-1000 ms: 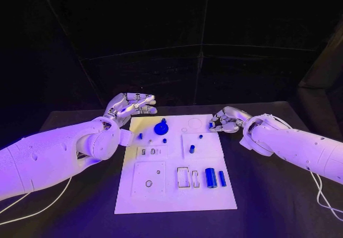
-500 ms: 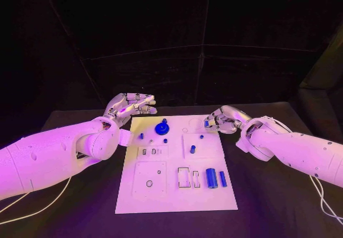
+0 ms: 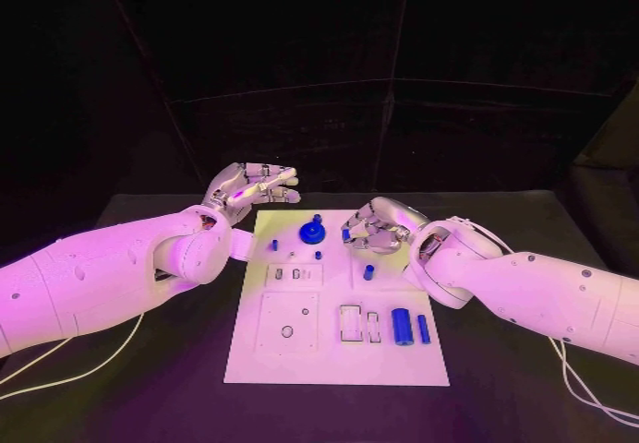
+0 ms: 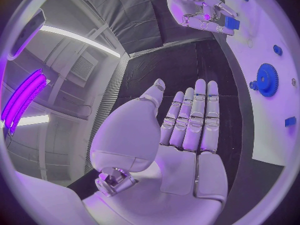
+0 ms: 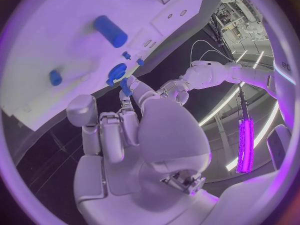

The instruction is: Assemble the parts on the task board

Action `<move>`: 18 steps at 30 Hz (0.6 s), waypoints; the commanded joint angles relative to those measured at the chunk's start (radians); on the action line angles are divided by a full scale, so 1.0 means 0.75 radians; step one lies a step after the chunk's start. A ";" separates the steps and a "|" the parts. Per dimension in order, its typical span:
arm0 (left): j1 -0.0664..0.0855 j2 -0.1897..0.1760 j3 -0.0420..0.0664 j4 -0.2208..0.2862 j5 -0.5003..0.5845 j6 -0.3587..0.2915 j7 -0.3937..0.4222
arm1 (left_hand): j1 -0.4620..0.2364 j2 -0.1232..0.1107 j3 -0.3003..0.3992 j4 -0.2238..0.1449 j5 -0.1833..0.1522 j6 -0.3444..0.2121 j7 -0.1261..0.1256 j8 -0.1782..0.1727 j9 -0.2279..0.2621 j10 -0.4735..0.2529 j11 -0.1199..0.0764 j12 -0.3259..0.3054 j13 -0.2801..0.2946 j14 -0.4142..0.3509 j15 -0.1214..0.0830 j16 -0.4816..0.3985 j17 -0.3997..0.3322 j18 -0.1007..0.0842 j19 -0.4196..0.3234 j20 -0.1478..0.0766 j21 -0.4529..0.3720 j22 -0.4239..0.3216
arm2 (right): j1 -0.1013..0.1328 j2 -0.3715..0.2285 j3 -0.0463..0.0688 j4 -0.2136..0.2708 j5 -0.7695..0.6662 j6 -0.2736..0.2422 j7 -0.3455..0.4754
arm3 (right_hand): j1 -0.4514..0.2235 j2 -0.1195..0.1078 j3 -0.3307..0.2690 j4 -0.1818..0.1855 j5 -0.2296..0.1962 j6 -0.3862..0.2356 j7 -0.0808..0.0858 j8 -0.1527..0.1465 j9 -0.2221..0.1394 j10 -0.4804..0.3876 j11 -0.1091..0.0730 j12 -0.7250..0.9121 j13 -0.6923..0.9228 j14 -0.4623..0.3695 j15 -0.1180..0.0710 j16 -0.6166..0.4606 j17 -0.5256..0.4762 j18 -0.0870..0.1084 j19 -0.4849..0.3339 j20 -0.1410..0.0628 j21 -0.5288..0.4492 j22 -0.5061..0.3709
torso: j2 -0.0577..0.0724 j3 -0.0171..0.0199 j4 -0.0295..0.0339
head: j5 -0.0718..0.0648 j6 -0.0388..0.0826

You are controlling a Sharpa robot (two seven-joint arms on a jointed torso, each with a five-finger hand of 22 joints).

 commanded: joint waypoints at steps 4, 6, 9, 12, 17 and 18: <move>0.003 0.011 0.001 -0.019 -0.004 0.012 0.000 | 0.005 0.013 -0.001 -0.009 0.004 0.006 -0.002 -0.003 -0.001 0.007 0.000 0.003 0.000 0.008 0.002 -0.007 0.002 0.018 0.011 -0.001 -0.009 -0.002 | -0.003 0.088 0.000 -0.008 -0.153 0.030 -0.162 | -0.016 -0.011 0.024 0.003 0.003 0.025 -0.005 0.011 0.004 0.006 0.000 0.000 0.075 0.114 -0.009 0.004 0.245 -0.017 0.001 -0.004 0.004 -0.002 | -0.011 -0.0087 0.0067 | 0.017 -0.019; 0.003 0.013 0.001 -0.024 -0.004 0.012 0.000 | 0.005 0.013 -0.001 -0.009 0.004 0.006 -0.002 -0.003 -0.001 0.007 0.000 0.003 0.000 0.008 0.002 -0.007 0.002 0.018 0.011 -0.001 -0.009 -0.002 | -0.007 0.111 -0.001 -0.013 -0.169 0.042 -0.172 | -0.017 -0.012 0.025 0.002 0.003 0.026 -0.005 0.011 0.004 0.006 -0.001 0.000 0.075 0.114 -0.009 0.003 0.244 -0.017 0.001 -0.004 0.004 -0.002 | -0.013 -0.0104 0.0074 | 0.020 -0.023; 0.003 0.015 0.001 -0.029 -0.004 0.012 0.000 | 0.005 0.013 -0.001 -0.009 0.004 0.006 -0.002 -0.003 -0.001 0.007 0.000 0.003 0.000 0.008 0.002 -0.007 0.002 0.018 0.011 -0.001 -0.009 -0.002 | -0.017 0.142 -0.001 -0.019 -0.199 0.062 -0.188 | -0.020 -0.014 0.028 0.001 0.000 0.027 -0.005 0.010 0.004 0.006 -0.001 -0.001 0.075 0.114 -0.010 0.003 0.244 -0.017 0.001 -0.005 0.004 -0.002 | -0.014 -0.0127 0.0068 | 0.025 -0.027; 0.003 0.017 0.001 -0.034 -0.004 0.012 0.000 | 0.005 0.013 -0.001 -0.009 0.004 0.006 -0.002 -0.003 -0.001 0.007 0.000 0.003 0.000 0.008 0.002 -0.007 0.002 0.018 0.011 -0.001 -0.009 -0.002 | -0.025 0.170 -0.001 -0.023 -0.222 0.081 -0.201 | -0.025 -0.017 0.031 0.001 -0.004 0.028 -0.005 0.010 0.004 0.006 -0.001 0.000 0.075 0.114 -0.010 0.004 0.245 -0.017 0.001 -0.005 0.004 -0.002 | -0.013 -0.0105 0.0048 | 0.031 -0.028; 0.003 0.021 0.001 -0.041 -0.004 0.012 0.000 | 0.005 0.013 -0.001 -0.009 0.004 0.006 -0.002 -0.003 -0.001 0.007 0.000 0.003 0.000 0.008 0.002 -0.007 0.002 0.018 0.011 -0.001 -0.009 -0.002 | -0.035 0.203 -0.026 -0.026 -0.249 0.106 -0.217 | -0.029 -0.019 0.033 0.001 -0.006 0.029 -0.005 0.009 0.004 0.006 -0.001 0.000 0.075 0.114 -0.010 0.004 0.245 -0.017 0.001 -0.005 0.004 -0.003 | -0.011 -0.0096 0.0056 | 0.035 -0.032; 0.003 0.022 0.001 -0.042 -0.004 0.013 0.000 | 0.005 0.013 -0.001 -0.009 0.004 0.006 -0.002 -0.003 -0.001 0.007 0.000 0.003 0.000 0.008 0.002 -0.007 0.002 0.018 0.011 -0.001 -0.009 -0.002 | -0.036 0.210 -0.031 -0.029 -0.253 0.110 -0.220 | -0.029 -0.019 0.033 0.001 -0.006 0.029 -0.005 0.009 0.004 0.006 -0.001 0.000 0.075 0.114 -0.010 0.004 0.245 -0.017 0.001 -0.005 0.004 -0.003 | -0.011 -0.0092 0.0066 | 0.035 -0.033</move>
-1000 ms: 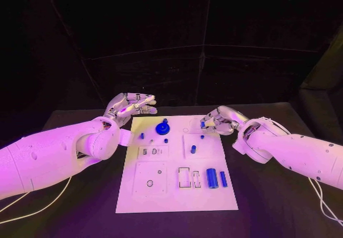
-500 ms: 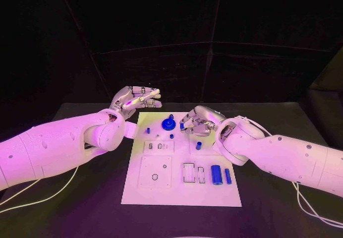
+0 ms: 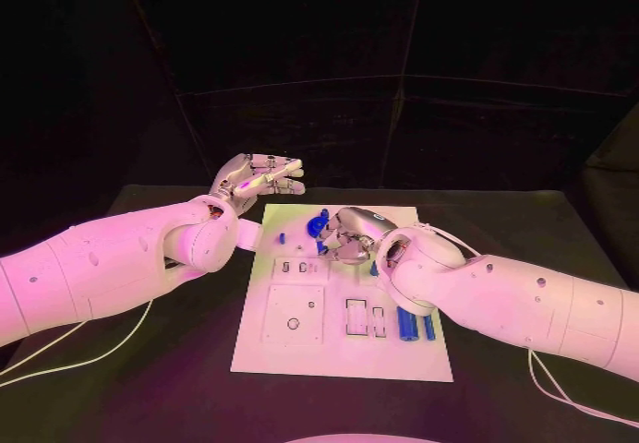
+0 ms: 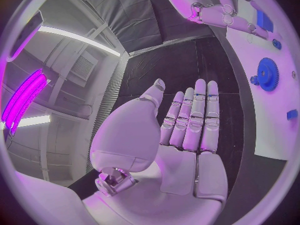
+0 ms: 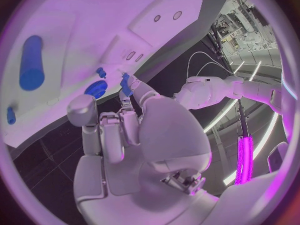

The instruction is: Assemble the parts on the task board

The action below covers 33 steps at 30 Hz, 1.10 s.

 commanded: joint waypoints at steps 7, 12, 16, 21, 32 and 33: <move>0.003 0.009 0.001 -0.006 -0.004 0.013 0.002 | 0.005 0.013 -0.001 -0.009 0.004 0.006 -0.002 -0.003 -0.001 0.007 0.000 0.002 0.000 0.008 0.002 -0.007 0.002 0.018 0.011 -0.001 -0.009 -0.002 | -0.015 0.050 -0.021 -0.031 -0.087 0.064 -0.056 | -0.012 -0.006 0.015 0.006 -0.006 0.028 -0.006 0.008 0.004 0.005 -0.001 -0.002 0.074 0.114 -0.010 0.003 0.244 -0.017 0.001 -0.005 0.003 -0.002 | 0.001 0.0010 0.0011 | 0.009 -0.009; 0.003 0.012 0.001 -0.009 -0.004 0.014 0.001 | 0.005 0.013 -0.001 -0.009 0.004 0.006 -0.002 -0.003 -0.001 0.007 0.000 0.002 0.000 0.008 0.002 -0.007 0.002 0.018 0.011 -0.001 -0.009 -0.002 | -0.023 0.072 -0.023 -0.049 -0.091 0.072 -0.056 | -0.018 -0.009 0.017 0.007 -0.006 0.027 -0.006 0.007 0.004 0.006 -0.001 -0.001 0.075 0.113 -0.010 0.003 0.243 -0.017 0.001 -0.005 0.003 -0.002 | 0.000 0.0019 -0.0002 | 0.015 -0.010; 0.003 0.013 0.001 -0.010 -0.004 0.015 0.001 | 0.005 0.013 -0.001 -0.009 0.004 0.006 -0.002 -0.003 -0.001 0.007 0.000 0.002 0.000 0.008 0.002 -0.007 0.002 0.018 0.011 -0.001 -0.009 -0.002 | -0.027 0.085 -0.023 -0.061 -0.095 0.073 -0.057 | -0.018 -0.009 0.017 0.007 -0.006 0.027 -0.006 0.007 0.004 0.006 -0.001 -0.001 0.075 0.113 -0.010 0.003 0.243 -0.017 0.001 -0.005 0.003 -0.002 | 0.001 0.0015 0.0002 | 0.017 -0.013; 0.003 0.014 0.001 -0.011 -0.004 0.016 0.001 | 0.005 0.013 -0.001 -0.009 0.004 0.006 -0.002 -0.003 -0.001 0.007 0.000 0.002 0.000 0.008 0.002 -0.007 0.002 0.018 0.011 -0.001 -0.009 -0.002 | -0.030 0.096 -0.024 -0.076 -0.101 0.073 -0.055 | -0.023 -0.011 0.020 0.007 -0.004 0.026 -0.006 0.005 0.003 0.006 0.000 -0.002 0.075 0.113 -0.010 0.003 0.243 -0.017 0.000 -0.005 0.003 -0.003 | 0.001 0.0016 0.0003 | 0.018 -0.014; 0.003 0.015 0.001 -0.014 -0.004 0.018 0.000 | 0.005 0.013 -0.001 -0.009 0.004 0.006 -0.002 -0.003 -0.001 0.007 0.000 0.002 0.000 0.008 0.002 -0.007 0.002 0.018 0.011 -0.001 -0.009 -0.002 | -0.035 0.110 -0.024 -0.097 -0.119 0.092 -0.057 | -0.033 -0.021 0.025 0.006 -0.004 0.023 -0.004 0.000 0.002 0.004 0.000 -0.004 0.073 0.113 -0.010 0.003 0.243 -0.017 0.000 -0.005 0.002 -0.004 | 0.000 0.0017 0.0006 | 0.021 -0.019; 0.003 0.015 0.001 -0.014 -0.004 0.018 0.000 | 0.005 0.013 -0.001 -0.009 0.004 0.006 -0.002 -0.003 -0.001 0.007 0.000 0.002 0.000 0.008 0.002 -0.007 0.002 0.018 0.011 -0.001 -0.009 -0.002 | -0.035 0.110 -0.024 -0.098 -0.121 0.096 -0.058 | -0.033 -0.021 0.025 0.006 -0.004 0.023 -0.004 0.000 0.002 0.004 0.000 -0.004 0.073 0.113 -0.010 0.003 0.243 -0.017 0.000 -0.005 0.002 -0.004 | 0.000 0.0013 0.0002 | 0.021 -0.020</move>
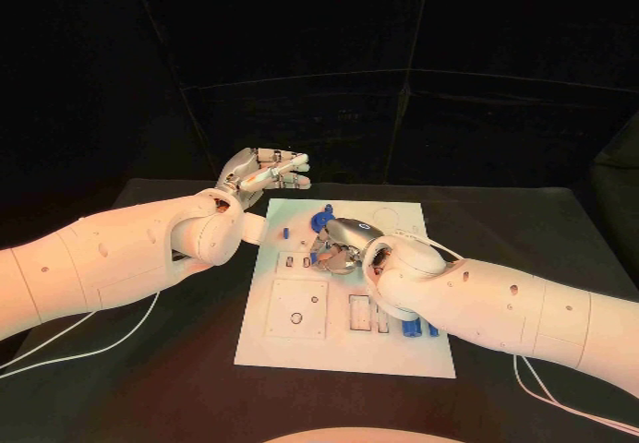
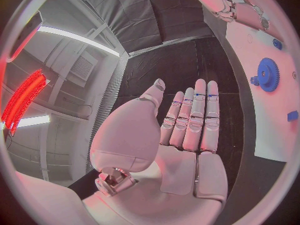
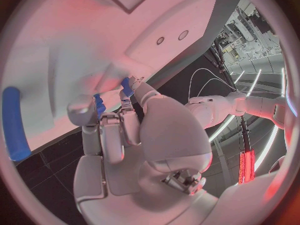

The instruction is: Assemble the parts on the task board

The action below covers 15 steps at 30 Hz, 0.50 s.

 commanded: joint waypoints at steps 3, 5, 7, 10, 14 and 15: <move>0.002 0.002 0.001 0.000 -0.004 0.016 0.002 | 0.005 0.013 -0.001 -0.009 0.004 0.006 -0.002 -0.003 -0.001 0.007 0.000 0.002 0.000 0.008 0.002 -0.007 0.002 0.018 0.011 -0.001 -0.009 -0.002 | -0.001 0.001 -0.001 -0.008 -0.034 0.041 -0.011 | -0.017 -0.005 0.013 -0.002 0.001 0.018 -0.004 -0.006 -0.001 0.003 0.001 -0.004 0.072 0.114 -0.009 0.003 0.244 -0.017 0.000 -0.005 0.002 -0.001 | 0.000 -0.0003 -0.0009 | 0.002 -0.001; 0.002 0.002 0.001 0.000 -0.004 0.017 0.001 | 0.005 0.013 -0.001 -0.009 0.004 0.006 -0.002 -0.003 -0.001 0.007 0.000 0.002 0.000 0.008 0.002 -0.007 0.002 0.018 0.011 -0.001 -0.009 -0.002 | -0.001 0.001 -0.001 -0.009 -0.040 0.049 -0.015 | -0.017 -0.006 0.014 -0.003 0.000 0.017 -0.004 -0.007 -0.001 0.003 0.001 -0.005 0.072 0.114 -0.009 0.003 0.244 -0.017 0.000 -0.005 0.001 -0.002 | 0.000 -0.0001 -0.0008 | 0.002 -0.002; 0.002 0.002 0.001 -0.001 -0.004 0.017 0.001 | 0.005 0.013 -0.001 -0.009 0.004 0.006 -0.002 -0.003 -0.001 0.007 0.000 0.002 0.000 0.008 0.002 -0.007 0.002 0.018 0.011 -0.001 -0.009 -0.002 | -0.001 0.001 -0.001 -0.008 -0.047 0.058 -0.018 | -0.020 -0.011 0.016 -0.004 -0.001 0.014 -0.002 -0.010 -0.001 0.001 0.003 -0.006 0.070 0.113 -0.008 0.002 0.243 -0.017 0.000 -0.004 0.001 -0.002 | -0.001 0.0000 -0.0010 | 0.002 -0.003; 0.002 0.002 0.001 -0.001 -0.004 0.017 0.001 | 0.005 0.013 -0.001 -0.009 0.004 0.006 -0.002 -0.003 -0.001 0.007 0.000 0.002 0.000 0.008 0.002 -0.007 0.002 0.018 0.011 -0.001 -0.009 -0.002 | -0.001 0.002 -0.001 -0.005 -0.055 0.074 -0.024 | -0.026 -0.018 0.020 -0.007 0.000 0.008 0.000 -0.015 -0.002 -0.002 0.005 -0.010 0.067 0.113 -0.007 0.002 0.241 -0.016 -0.001 -0.004 0.000 -0.005 | -0.001 0.0003 -0.0007 | 0.002 -0.004; 0.002 0.002 0.001 -0.002 -0.004 0.018 0.001 | 0.005 0.013 -0.001 -0.009 0.004 0.006 -0.002 -0.003 -0.001 0.007 0.000 0.002 0.000 0.008 0.002 -0.007 0.002 0.018 0.011 -0.001 -0.009 -0.002 | -0.001 0.001 -0.001 -0.001 -0.062 0.093 -0.031 | -0.033 -0.028 0.023 -0.009 0.001 0.002 0.003 -0.021 -0.002 -0.006 0.007 -0.014 0.062 0.113 -0.005 0.001 0.240 -0.016 -0.002 -0.002 -0.002 -0.006 | 0.000 0.0004 0.0000 | 0.003 -0.006; 0.002 0.003 0.001 -0.002 -0.004 0.018 0.001 | 0.005 0.013 -0.001 -0.009 0.004 0.006 -0.002 -0.003 -0.001 0.007 0.000 0.002 0.000 0.008 0.002 -0.007 0.002 0.018 0.011 -0.001 -0.009 -0.002 | -0.001 0.002 -0.001 -0.001 -0.063 0.096 -0.032 | -0.035 -0.030 0.024 -0.009 0.001 0.000 0.004 -0.022 -0.003 -0.007 0.008 -0.015 0.061 0.113 -0.004 0.001 0.240 -0.016 -0.003 -0.001 -0.002 -0.007 | 0.000 0.0002 0.0001 | 0.003 -0.007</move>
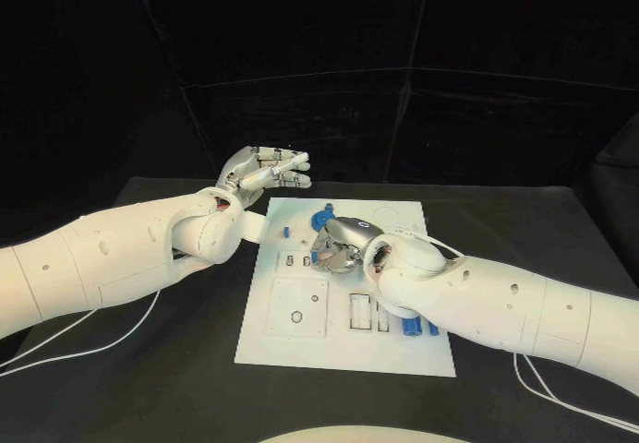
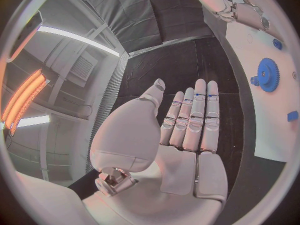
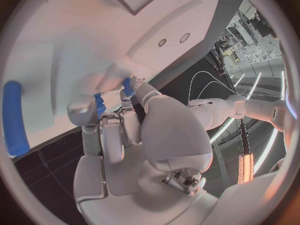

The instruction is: Assemble the parts on the task board

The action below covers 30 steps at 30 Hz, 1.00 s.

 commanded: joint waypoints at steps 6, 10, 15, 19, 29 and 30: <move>0.002 0.002 0.001 -0.001 -0.004 0.016 0.002 | 0.005 0.015 0.001 -0.014 0.004 0.008 -0.003 -0.004 -0.001 0.009 -0.001 0.002 -0.001 0.008 0.002 -0.010 0.003 0.018 0.011 -0.002 -0.011 -0.004 | -0.004 0.001 -0.004 0.002 -0.027 0.073 -0.033 | -0.019 -0.023 0.013 -0.005 0.006 -0.013 0.008 -0.017 -0.002 -0.012 0.011 -0.014 0.056 0.112 -0.001 0.001 0.238 -0.016 -0.004 0.002 -0.004 -0.004 | 0.000 -0.0001 -0.0008 | 0.002 -0.004; 0.002 0.003 0.001 -0.002 -0.004 0.016 0.001 | 0.005 0.015 0.001 -0.014 0.004 0.008 -0.003 -0.004 -0.001 0.009 -0.001 0.002 -0.001 0.008 0.002 -0.010 0.003 0.018 0.011 -0.002 -0.011 -0.004 | -0.005 0.002 -0.004 0.001 -0.030 0.071 -0.038 | -0.029 -0.034 0.013 -0.006 0.009 -0.020 0.011 -0.023 -0.003 -0.018 0.014 -0.021 0.049 0.112 0.002 0.000 0.238 -0.015 -0.006 0.004 -0.006 -0.008 | 0.000 0.0000 -0.0004 | 0.002 -0.005; 0.002 0.003 0.001 -0.003 -0.004 0.017 0.001 | 0.005 0.015 0.001 -0.014 0.004 0.008 -0.003 -0.004 -0.001 0.009 -0.001 0.002 -0.001 0.008 0.002 -0.010 0.003 0.018 0.011 -0.002 -0.011 -0.004 | -0.005 0.002 -0.004 0.001 -0.032 0.065 -0.046 | -0.050 -0.056 0.005 -0.003 0.017 -0.041 0.018 -0.036 -0.004 -0.026 0.021 -0.029 0.039 0.112 0.007 0.000 0.236 -0.015 -0.007 0.008 -0.008 -0.011 | 0.000 -0.0003 0.0005 | 0.003 -0.006; 0.002 0.004 0.001 -0.003 -0.004 0.017 0.001 | 0.005 0.015 0.001 -0.014 0.004 0.008 -0.003 -0.004 -0.001 0.009 -0.001 0.002 -0.001 0.008 0.002 -0.010 0.003 0.018 0.011 -0.002 -0.011 -0.004 | -0.005 0.004 -0.004 0.001 -0.033 0.059 -0.048 | -0.064 -0.070 -0.003 0.000 0.023 -0.059 0.024 -0.046 -0.004 -0.032 0.026 -0.035 0.032 0.112 0.011 0.000 0.236 -0.015 -0.009 0.012 -0.010 -0.014 | 0.000 -0.0001 0.0002 | 0.003 -0.007; 0.002 0.004 0.001 -0.006 -0.004 0.017 0.000 | 0.005 0.015 0.001 -0.014 0.004 0.008 -0.003 -0.004 -0.001 0.009 -0.001 0.002 -0.001 0.008 0.002 -0.010 0.003 0.018 0.011 -0.002 -0.011 -0.004 | -0.006 0.008 -0.004 -0.001 -0.033 0.045 -0.052 | -0.083 -0.090 -0.021 0.004 0.019 -0.095 0.032 -0.060 -0.003 -0.052 0.034 -0.056 0.009 0.111 0.019 -0.001 0.235 -0.013 -0.012 0.019 -0.014 -0.021 | 0.000 0.0001 -0.0008 | 0.003 -0.007; 0.002 0.004 0.001 -0.006 -0.004 0.017 0.000 | 0.005 0.015 0.001 -0.014 0.004 0.008 -0.003 -0.004 -0.001 0.009 -0.001 0.002 -0.001 0.008 0.002 -0.010 0.003 0.018 0.011 -0.002 -0.011 -0.004 | -0.006 0.008 -0.004 -0.002 -0.033 0.044 -0.053 | -0.086 -0.093 -0.025 0.006 0.017 -0.101 0.033 -0.061 -0.003 -0.056 0.035 -0.060 0.004 0.111 0.020 -0.001 0.234 -0.013 -0.013 0.020 -0.015 -0.024 | 0.000 -0.0002 -0.0009 | 0.003 -0.007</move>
